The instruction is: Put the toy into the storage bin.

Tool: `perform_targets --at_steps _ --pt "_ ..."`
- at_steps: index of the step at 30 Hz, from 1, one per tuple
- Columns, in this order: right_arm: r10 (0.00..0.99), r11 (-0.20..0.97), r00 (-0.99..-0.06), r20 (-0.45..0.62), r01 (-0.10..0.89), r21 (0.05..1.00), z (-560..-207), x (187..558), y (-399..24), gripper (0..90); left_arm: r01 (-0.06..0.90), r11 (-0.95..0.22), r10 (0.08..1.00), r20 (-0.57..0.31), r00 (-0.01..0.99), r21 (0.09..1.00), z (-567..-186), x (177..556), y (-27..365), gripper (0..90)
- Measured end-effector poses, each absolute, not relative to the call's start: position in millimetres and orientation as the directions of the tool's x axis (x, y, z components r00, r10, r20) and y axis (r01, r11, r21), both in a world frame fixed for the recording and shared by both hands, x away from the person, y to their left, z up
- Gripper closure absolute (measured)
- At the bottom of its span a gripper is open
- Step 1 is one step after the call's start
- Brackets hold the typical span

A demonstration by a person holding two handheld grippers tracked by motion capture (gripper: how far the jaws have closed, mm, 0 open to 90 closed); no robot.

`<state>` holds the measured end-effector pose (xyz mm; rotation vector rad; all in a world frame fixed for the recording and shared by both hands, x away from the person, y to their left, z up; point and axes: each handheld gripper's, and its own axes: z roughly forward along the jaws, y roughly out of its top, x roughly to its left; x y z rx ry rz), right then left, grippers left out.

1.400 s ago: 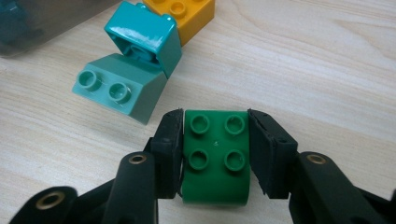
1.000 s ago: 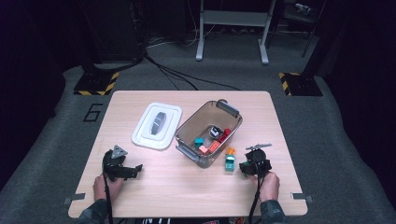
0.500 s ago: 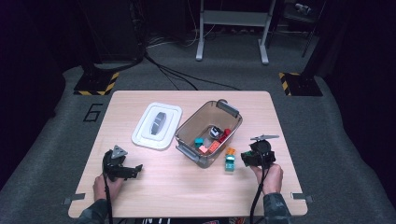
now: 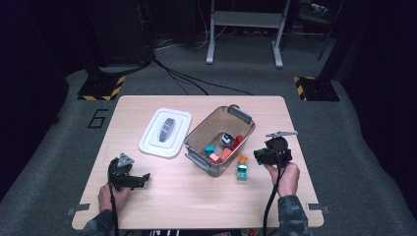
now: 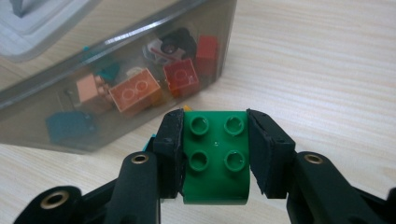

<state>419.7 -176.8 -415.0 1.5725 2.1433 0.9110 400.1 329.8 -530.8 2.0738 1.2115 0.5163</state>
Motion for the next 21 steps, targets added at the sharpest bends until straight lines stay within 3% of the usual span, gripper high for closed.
perform_targets --at_steps 21 --pt "0.923 0.217 -0.379 0.064 0.653 0.726 -368.3 437.8 -160.5 58.9 0.606 -0.343 0.872 0.003 0.49 0.718 -530.7 400.1 329.8 2.4"
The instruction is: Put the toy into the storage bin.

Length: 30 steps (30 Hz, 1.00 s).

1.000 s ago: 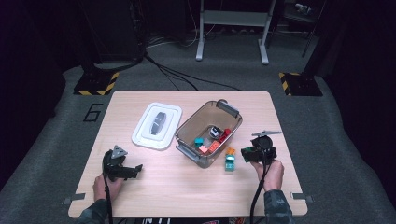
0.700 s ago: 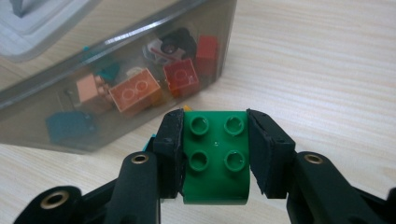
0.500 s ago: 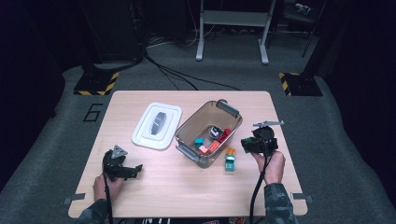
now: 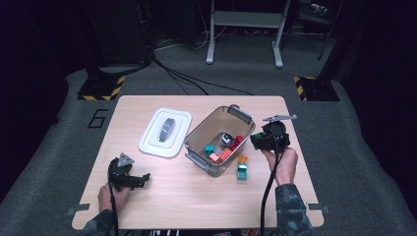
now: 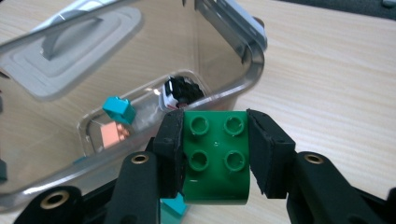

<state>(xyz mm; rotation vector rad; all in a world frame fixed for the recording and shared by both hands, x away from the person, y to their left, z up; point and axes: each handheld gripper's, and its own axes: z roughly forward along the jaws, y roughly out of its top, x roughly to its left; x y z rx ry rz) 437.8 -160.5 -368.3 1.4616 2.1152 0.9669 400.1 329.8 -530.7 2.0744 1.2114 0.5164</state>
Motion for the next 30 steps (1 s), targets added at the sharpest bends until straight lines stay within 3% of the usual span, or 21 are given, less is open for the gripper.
perform_targets --at_steps 13,30 --pt "0.895 0.246 -0.44 0.075 0.626 0.74 -353.0 452.0 -127.5 58.9 0.606 -0.343 0.871 0.003 0.49 0.718 -530.7 400.1 329.8 2.4" --pt "0.833 0.344 -0.544 0.1 0.651 0.677 -383.7 454.5 -81.4 58.8 0.606 -0.343 0.872 0.003 0.49 0.718 -530.8 400.0 329.8 2.5"
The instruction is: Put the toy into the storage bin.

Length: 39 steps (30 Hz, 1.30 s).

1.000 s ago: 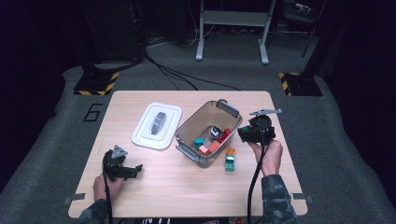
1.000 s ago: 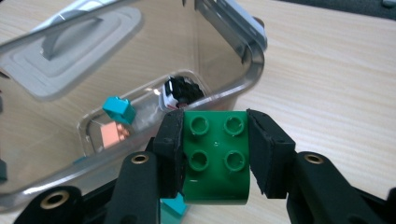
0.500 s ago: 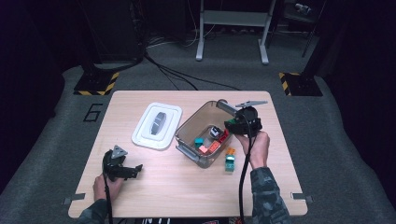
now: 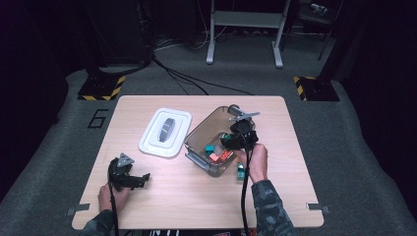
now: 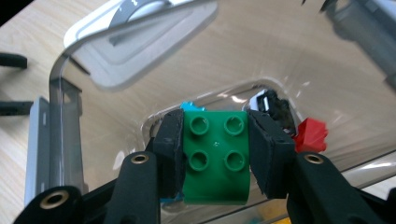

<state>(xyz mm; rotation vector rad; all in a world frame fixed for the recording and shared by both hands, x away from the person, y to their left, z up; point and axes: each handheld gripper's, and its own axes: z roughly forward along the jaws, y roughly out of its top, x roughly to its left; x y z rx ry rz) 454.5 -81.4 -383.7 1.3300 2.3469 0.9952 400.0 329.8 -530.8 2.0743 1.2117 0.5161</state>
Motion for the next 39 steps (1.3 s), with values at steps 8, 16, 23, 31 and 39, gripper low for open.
perform_targets --at_steps 8,16,23,31,39 --pt "0.817 0.358 -0.562 0.129 0.669 0.651 -391.9 448.8 -77.3 57.6 0.606 -0.343 0.872 0.003 0.49 0.718 -530.7 400.0 329.8 2.4" --pt "0.815 0.337 -0.564 0.133 0.649 0.682 -387.6 435.0 -90.3 32.2 0.606 -0.343 0.872 0.003 0.49 0.718 -530.8 400.0 329.8 2.4" --pt "0.837 0.293 -0.531 0.131 0.638 0.712 -387.5 416.9 -118.3 14.8 0.606 -0.343 0.872 0.003 0.49 0.718 -530.7 400.0 329.7 2.5" --pt "0.879 0.262 -0.456 0.139 0.707 0.657 -421.3 406.9 -142.3 7.9 0.606 -0.343 0.872 0.003 0.49 0.718 -530.8 400.0 329.8 2.4" --pt "0.917 0.249 -0.387 0.101 0.751 0.611 -466.7 397.3 -135.4 8.2 0.606 -0.343 0.872 0.003 0.49 0.718 -530.8 400.1 329.7 2.4"
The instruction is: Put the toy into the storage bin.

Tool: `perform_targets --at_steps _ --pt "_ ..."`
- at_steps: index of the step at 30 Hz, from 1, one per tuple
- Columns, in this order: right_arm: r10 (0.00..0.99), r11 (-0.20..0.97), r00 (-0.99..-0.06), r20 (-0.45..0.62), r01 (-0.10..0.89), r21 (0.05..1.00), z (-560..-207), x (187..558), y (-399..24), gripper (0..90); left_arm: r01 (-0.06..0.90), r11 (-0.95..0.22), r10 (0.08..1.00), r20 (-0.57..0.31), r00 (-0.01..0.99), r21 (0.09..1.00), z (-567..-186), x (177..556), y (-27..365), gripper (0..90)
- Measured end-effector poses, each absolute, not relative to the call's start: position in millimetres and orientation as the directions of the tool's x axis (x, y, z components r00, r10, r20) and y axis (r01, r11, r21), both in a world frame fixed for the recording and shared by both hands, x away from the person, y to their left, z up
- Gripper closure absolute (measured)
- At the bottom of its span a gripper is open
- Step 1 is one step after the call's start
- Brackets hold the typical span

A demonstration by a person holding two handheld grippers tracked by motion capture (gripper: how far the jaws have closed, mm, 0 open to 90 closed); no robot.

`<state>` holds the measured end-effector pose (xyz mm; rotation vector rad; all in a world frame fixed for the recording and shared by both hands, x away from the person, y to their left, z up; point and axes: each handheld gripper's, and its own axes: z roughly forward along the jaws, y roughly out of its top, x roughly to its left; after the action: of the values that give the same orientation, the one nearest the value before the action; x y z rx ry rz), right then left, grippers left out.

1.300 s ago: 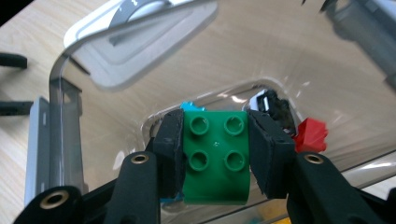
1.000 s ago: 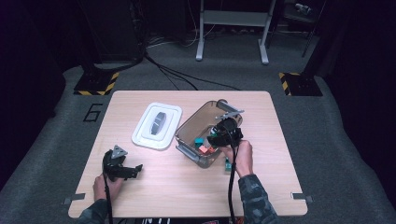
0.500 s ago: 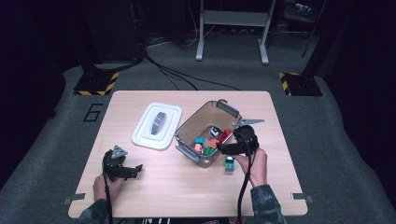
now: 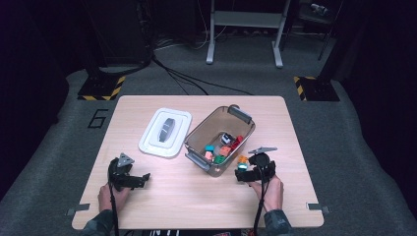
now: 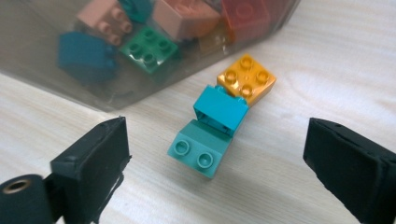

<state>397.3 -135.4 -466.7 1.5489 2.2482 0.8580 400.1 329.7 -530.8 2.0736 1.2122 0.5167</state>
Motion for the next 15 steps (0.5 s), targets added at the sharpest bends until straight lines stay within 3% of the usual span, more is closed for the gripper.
perform_targets --at_steps 1,9,13,15 --pt "0.923 0.239 -0.372 0.101 0.757 0.609 -470.6 397.2 -134.5 15.1 0.606 -0.345 0.871 0.004 0.491 0.717 -530.7 400.1 329.9 2.4" --pt "0.926 0.241 -0.365 0.096 0.768 0.593 -492.9 395.0 -124.7 44.4 0.606 -0.343 0.872 0.003 0.49 0.718 -530.8 400.1 329.7 2.4" --pt "0.926 0.25 -0.367 0.085 0.767 0.59 -492.7 393.8 -128.8 57.7 0.606 -0.343 0.872 0.003 0.49 0.718 -530.8 400.1 329.7 2.4" --pt "0.927 0.25 -0.366 0.085 0.769 0.588 -491.2 393.3 -131.8 58.2 0.606 -0.343 0.872 0.003 0.49 0.718 -530.8 400.1 329.7 2.4"
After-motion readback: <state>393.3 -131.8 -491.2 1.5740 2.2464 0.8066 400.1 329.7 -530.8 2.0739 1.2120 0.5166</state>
